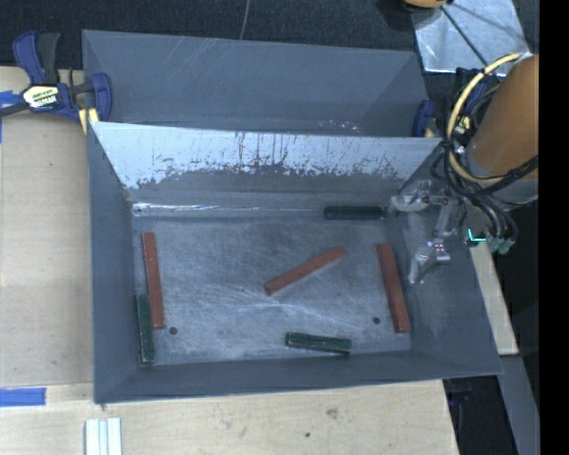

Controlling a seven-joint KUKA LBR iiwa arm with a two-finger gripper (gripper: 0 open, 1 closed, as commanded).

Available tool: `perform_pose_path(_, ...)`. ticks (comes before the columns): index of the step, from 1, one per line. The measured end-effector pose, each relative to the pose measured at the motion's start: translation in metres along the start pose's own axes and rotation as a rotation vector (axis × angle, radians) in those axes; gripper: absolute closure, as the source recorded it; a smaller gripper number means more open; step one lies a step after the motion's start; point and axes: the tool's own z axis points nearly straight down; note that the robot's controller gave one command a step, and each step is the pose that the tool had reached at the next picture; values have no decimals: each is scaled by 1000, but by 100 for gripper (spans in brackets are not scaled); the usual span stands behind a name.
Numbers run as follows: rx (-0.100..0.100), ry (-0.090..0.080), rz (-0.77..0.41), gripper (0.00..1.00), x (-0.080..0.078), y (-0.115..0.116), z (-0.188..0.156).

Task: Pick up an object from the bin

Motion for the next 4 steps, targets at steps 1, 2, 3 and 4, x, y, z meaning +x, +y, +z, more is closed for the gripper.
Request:
perform_pose_path(1, 1, -9, -2, 0, -2, 0, -5)
perform_pose_path(2, 3, -15, -27, 0, -15, 6, 49)
perform_pose_path(3, 0, -5, 40, 0, -25, 28, 85)
perform_pose_path(4, 1, -8, -30, 100, 3, 39, 125)
